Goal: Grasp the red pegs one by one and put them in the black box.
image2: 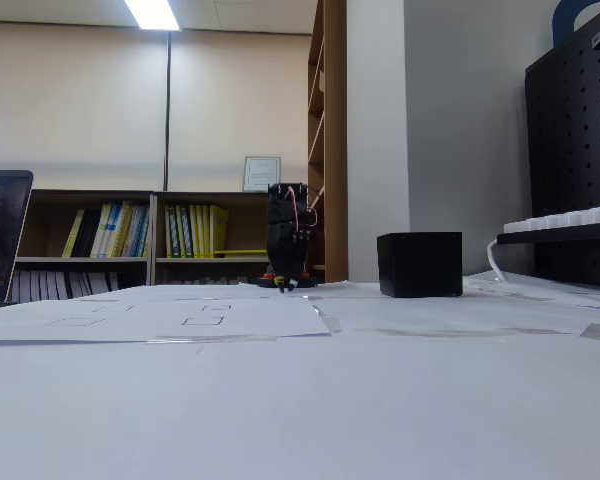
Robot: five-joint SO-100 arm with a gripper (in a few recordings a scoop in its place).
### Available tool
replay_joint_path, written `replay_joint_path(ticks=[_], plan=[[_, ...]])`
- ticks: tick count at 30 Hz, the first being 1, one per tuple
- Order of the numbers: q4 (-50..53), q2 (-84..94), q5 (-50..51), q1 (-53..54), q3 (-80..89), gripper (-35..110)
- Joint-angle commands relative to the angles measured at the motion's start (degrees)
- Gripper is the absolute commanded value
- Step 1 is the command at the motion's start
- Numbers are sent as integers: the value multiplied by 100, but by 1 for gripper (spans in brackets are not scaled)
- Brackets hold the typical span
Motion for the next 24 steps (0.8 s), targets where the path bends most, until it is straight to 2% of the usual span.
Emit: replay_joint_path(ticks=[1,24], plan=[[589,-492,-272,-9,-114,0],[914,-1107,-519,0,-114,0]])
